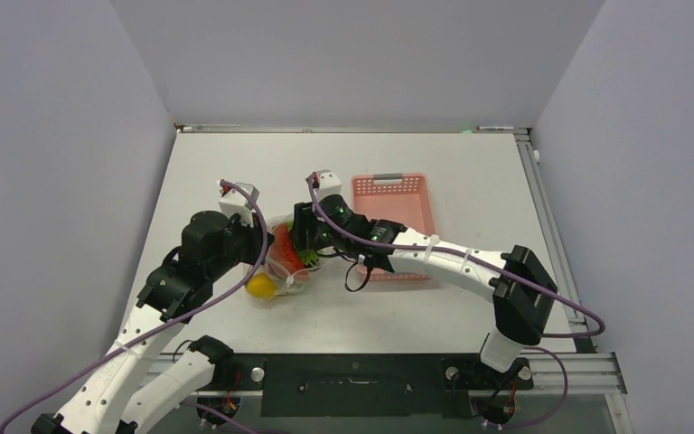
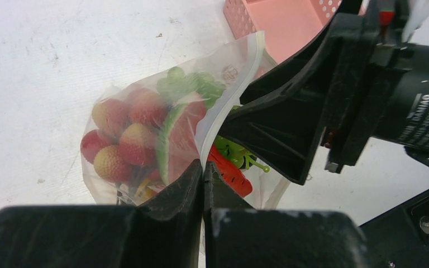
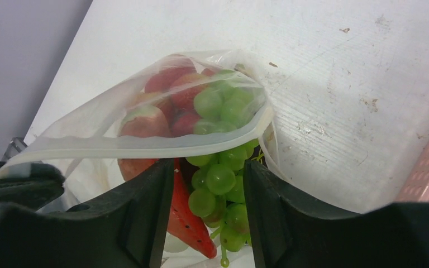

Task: Place the food in the zip-top bag and seal the zipper
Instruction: Place the fake fruit in the zipper food storage bag.

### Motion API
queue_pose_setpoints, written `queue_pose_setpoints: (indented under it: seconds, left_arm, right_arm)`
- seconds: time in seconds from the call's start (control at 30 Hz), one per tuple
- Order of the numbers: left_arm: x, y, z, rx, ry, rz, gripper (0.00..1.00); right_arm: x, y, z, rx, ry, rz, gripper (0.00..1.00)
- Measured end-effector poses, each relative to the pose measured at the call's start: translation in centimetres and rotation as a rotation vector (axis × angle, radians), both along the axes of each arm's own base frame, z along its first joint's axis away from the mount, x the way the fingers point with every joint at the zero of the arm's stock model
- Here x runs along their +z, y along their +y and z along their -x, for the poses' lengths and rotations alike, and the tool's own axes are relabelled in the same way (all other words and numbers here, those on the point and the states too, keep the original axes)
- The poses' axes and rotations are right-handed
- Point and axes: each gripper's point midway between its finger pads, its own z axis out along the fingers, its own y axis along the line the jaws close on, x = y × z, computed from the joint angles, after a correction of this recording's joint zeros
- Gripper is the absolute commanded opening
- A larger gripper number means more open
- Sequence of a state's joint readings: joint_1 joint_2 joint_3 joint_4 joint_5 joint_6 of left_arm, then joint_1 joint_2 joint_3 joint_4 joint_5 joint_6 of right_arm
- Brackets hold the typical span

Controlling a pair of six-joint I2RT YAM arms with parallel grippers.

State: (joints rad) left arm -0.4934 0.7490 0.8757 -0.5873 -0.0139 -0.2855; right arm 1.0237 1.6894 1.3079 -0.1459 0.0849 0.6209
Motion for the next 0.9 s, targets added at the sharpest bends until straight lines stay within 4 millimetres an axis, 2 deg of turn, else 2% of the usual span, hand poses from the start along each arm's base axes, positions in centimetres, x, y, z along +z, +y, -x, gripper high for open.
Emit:
queue_pose_setpoints:
  seconds: [0.23, 0.6, 0.7, 0.9]
  left_arm:
    - [0.0, 0.0, 0.0, 0.0, 0.0, 0.0, 0.0]
    - [0.0, 0.1, -0.1, 0.005, 0.0, 0.0, 0.0]
    - [0.0, 0.1, -0.1, 0.005, 0.0, 0.0, 0.0]
    - [0.0, 0.1, -0.1, 0.005, 0.001, 0.0, 0.0]
  right_arm:
    - [3.2, -1.0, 0.5, 0.01, -0.058, -0.023, 0.54]
    - [5.6, -4.4, 1.1, -0.022, -0.108, 0.024, 0.54]
    - [5.3, -5.6, 1.4, -0.037, -0.108, 0.043, 0.54]
    - [2.1, -7.0, 2.1, -0.049, -0.055, 0.092, 0.54]
